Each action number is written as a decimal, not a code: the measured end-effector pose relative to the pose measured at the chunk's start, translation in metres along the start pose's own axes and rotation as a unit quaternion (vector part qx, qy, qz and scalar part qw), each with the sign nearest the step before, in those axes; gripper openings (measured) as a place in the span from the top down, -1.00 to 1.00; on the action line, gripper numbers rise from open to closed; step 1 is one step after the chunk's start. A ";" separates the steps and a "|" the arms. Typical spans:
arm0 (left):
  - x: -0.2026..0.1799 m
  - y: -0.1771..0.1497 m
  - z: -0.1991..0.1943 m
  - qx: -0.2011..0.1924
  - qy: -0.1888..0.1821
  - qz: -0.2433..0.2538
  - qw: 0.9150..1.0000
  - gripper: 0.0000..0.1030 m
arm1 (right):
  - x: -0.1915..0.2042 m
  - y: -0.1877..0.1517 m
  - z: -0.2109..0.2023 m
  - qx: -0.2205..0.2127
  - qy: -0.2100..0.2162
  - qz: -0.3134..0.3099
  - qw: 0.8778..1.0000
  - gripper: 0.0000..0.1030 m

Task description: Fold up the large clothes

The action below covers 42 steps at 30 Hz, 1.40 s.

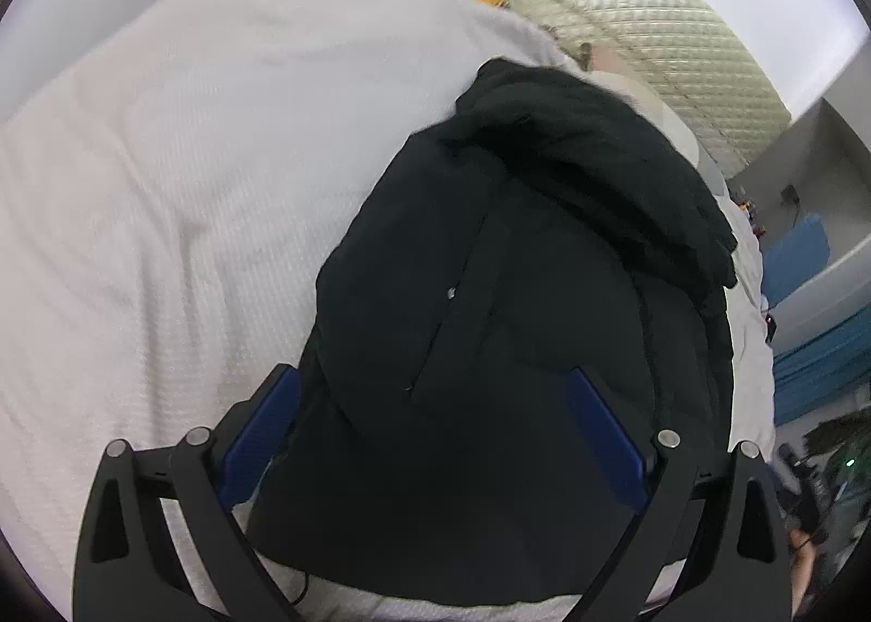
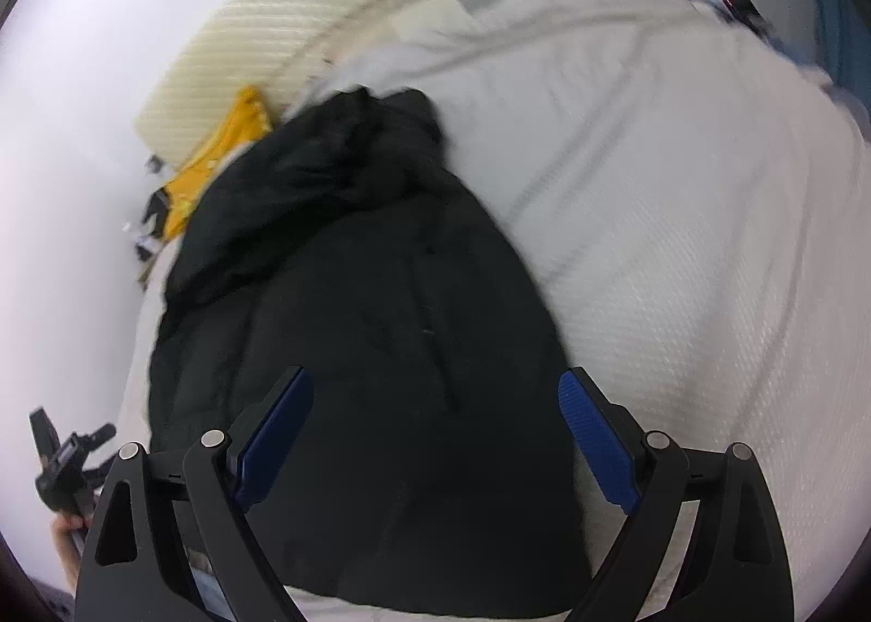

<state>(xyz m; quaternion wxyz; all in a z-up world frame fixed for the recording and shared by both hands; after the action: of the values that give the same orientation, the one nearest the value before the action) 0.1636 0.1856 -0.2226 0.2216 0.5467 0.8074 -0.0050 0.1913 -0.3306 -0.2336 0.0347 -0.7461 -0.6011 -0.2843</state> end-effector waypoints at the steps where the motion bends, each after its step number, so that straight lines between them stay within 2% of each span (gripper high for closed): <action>1: 0.003 0.001 0.006 0.007 -0.001 -0.008 1.000 -0.91 | -0.007 0.000 0.005 0.009 0.003 0.013 1.000 -0.77; 7: 0.026 -0.001 0.035 0.051 -0.019 -0.053 0.997 -0.91 | -0.031 -0.006 0.036 0.054 0.032 0.074 0.995 -0.77; 12: 0.038 -0.008 0.050 0.072 -0.019 -0.074 0.995 -0.91 | -0.048 -0.014 0.057 0.087 0.024 0.110 0.990 -0.77; 14: 0.041 -0.011 0.053 0.078 -0.034 -0.083 0.993 -0.91 | -0.056 -0.019 0.066 0.104 0.054 0.143 0.983 -0.78; 18: 0.044 -0.010 0.057 0.078 -0.025 -0.082 0.993 -0.91 | -0.062 -0.027 0.076 0.129 0.096 0.174 0.972 -0.78; 27: 0.047 -0.011 0.077 0.093 -0.004 -0.090 0.992 -0.91 | -0.037 -0.032 0.084 0.160 0.148 0.161 0.963 -0.89; 31: 0.043 -0.012 0.082 0.097 -0.008 -0.094 0.991 -0.92 | -0.020 -0.029 0.081 0.163 0.206 0.153 0.953 -0.89; 37: 0.027 -0.011 0.084 0.097 -0.039 -0.078 0.991 -0.93 | 0.006 -0.027 0.072 0.162 0.253 0.110 0.948 -0.89; 42: -0.001 -0.014 0.089 0.101 -0.107 -0.062 0.987 -0.92 | 0.000 -0.029 0.078 0.171 0.249 0.124 0.945 -0.89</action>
<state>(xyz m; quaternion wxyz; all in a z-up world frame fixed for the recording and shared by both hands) 0.1828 0.1567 -0.3055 0.2493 0.5115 0.8069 -0.1587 0.1946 -0.2915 -0.3070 0.3449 -0.7031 -0.5157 -0.3475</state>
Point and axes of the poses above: each gripper's, at about its wrist camera, not at the fingertips, and z roughly the way its jaws point, x to its left, y to its top, the point moved 8 cm from there along z, roughly the way its jaws point, and after that the axes turned 12 degrees about x, right-handed, at the moved point
